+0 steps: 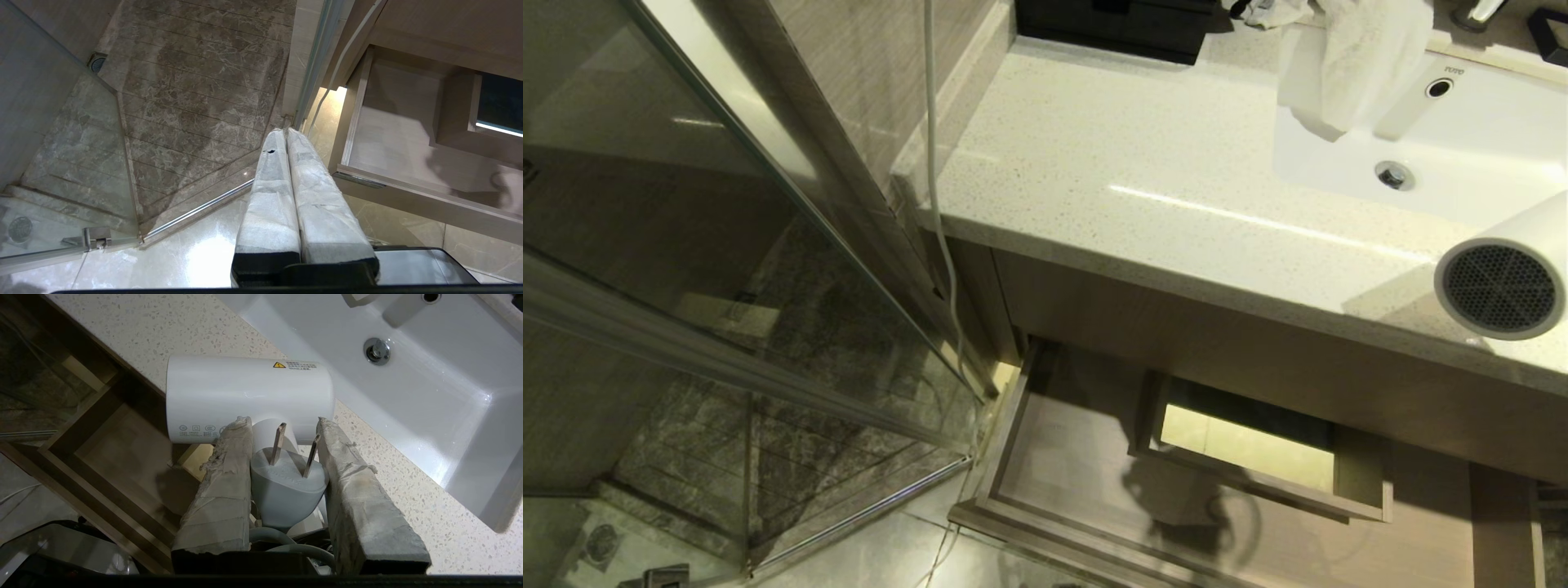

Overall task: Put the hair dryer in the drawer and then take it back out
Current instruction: Place it on the countertop

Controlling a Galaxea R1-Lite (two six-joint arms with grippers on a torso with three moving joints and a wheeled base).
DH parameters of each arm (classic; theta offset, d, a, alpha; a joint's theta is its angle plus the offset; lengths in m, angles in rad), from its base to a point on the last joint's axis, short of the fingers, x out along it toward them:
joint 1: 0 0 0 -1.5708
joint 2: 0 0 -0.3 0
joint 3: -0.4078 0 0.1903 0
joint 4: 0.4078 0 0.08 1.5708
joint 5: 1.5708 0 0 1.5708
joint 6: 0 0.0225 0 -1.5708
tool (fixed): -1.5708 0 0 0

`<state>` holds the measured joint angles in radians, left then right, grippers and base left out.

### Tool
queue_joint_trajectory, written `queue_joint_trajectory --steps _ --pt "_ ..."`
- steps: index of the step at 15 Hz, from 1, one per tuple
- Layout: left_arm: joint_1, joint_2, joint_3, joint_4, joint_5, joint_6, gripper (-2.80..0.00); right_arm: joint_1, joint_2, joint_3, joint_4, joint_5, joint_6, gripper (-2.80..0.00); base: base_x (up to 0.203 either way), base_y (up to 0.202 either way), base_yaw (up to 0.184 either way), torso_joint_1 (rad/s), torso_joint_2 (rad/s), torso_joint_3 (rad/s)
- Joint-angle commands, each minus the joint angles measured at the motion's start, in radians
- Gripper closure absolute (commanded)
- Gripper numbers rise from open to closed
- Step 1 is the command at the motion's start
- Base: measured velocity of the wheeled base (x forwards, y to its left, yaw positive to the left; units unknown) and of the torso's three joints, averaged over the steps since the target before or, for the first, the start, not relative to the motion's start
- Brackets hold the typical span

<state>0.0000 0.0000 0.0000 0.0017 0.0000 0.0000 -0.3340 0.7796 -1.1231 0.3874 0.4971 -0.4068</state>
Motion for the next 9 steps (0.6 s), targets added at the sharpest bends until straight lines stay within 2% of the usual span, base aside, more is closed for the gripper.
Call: queue_joint_trajectory --steps 1,5,7,9 --pt "0.000 0.000 0.000 0.000 0.000 0.000 0.00 0.010 0.039 -0.036 0.002 0.002 -0.003 0.00 0.000 0.000 0.000 0.000 0.00 0.000" --pt "0.000 0.000 0.000 0.000 0.000 0.000 0.00 0.064 0.151 -0.137 -0.002 0.003 -0.004 0.00 0.000 0.000 0.000 0.000 0.00 0.000" --pt "0.000 0.000 0.000 0.000 0.000 0.000 0.00 0.145 0.244 -0.194 -0.023 0.003 -0.007 0.00 0.000 0.000 0.000 0.000 0.00 0.000" --pt "0.000 0.000 0.000 0.000 0.000 0.000 0.00 0.262 0.333 -0.247 -0.049 0.002 -0.010 0.00 0.000 0.000 0.000 0.000 0.00 0.000"
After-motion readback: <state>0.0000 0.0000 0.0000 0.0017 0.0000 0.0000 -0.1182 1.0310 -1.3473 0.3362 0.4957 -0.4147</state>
